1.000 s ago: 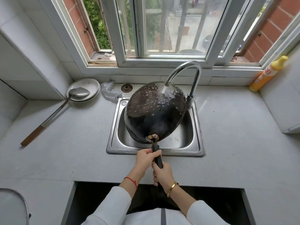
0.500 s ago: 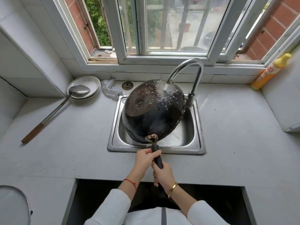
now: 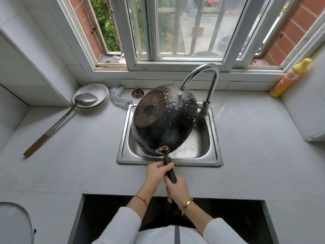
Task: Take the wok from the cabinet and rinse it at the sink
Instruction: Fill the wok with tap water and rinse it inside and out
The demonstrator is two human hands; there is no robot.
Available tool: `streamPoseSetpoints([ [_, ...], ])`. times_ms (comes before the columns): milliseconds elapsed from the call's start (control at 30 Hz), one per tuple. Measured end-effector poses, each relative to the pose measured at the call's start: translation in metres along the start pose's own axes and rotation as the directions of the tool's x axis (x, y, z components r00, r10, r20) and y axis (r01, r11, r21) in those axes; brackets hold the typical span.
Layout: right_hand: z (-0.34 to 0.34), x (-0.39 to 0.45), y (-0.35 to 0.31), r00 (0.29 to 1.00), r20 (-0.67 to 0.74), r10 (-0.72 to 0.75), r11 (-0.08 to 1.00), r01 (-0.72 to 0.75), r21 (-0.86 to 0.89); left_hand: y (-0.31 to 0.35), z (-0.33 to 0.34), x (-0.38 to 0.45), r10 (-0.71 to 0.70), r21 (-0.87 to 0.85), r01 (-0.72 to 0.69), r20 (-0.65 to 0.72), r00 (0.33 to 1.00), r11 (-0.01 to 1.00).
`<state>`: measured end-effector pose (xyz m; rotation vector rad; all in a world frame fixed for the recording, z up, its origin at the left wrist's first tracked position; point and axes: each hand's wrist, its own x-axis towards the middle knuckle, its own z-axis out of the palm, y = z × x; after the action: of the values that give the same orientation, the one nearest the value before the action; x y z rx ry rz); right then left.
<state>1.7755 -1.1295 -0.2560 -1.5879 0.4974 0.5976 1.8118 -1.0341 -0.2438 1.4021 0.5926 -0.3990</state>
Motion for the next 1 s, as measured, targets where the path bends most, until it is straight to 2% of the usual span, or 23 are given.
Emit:
streamPoseSetpoints([
  [200,0.001,0.005,0.006,0.994,-0.077,-0.077,0.987,0.066,-0.144,0.0,0.002,0.0,-0.047,-0.043,0.048,0.014,0.999,0.998],
  [467,-0.001,0.009,0.009,0.977,-0.103,-0.185,0.947,0.149,-0.284,-0.003,0.002,0.0,-0.081,-0.066,0.083,0.03,0.996,0.994],
  [767,-0.001,0.014,0.008,0.943,-0.136,-0.303,0.889,0.228,-0.398,0.007,0.0,-0.006,-0.062,-0.19,0.085,0.125,0.99,0.978],
  [1000,-0.001,0.016,-0.002,0.923,-0.209,-0.323,0.892,0.223,-0.392,0.02,0.003,-0.004,-0.087,-0.23,0.13,0.186,0.979,0.965],
])
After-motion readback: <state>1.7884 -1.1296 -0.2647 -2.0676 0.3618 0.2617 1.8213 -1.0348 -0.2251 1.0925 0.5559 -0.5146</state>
